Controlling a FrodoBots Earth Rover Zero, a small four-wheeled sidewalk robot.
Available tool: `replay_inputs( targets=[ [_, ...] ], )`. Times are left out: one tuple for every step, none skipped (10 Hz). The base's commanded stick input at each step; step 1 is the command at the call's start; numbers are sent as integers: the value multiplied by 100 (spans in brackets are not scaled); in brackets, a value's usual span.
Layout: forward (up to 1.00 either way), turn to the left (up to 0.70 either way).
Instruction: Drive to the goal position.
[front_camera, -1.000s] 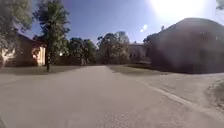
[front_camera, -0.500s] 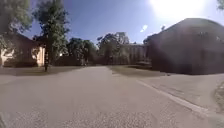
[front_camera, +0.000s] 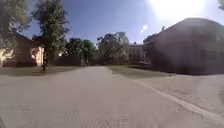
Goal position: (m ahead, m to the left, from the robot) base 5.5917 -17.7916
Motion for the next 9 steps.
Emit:
replay_inputs(
  targets=[
    [45,0],
    [45,0],
    [45,0],
    [45,0],
    [45,0],
    [45,0],
    [45,0],
    [45,0],
    [45,0]
  ],
)
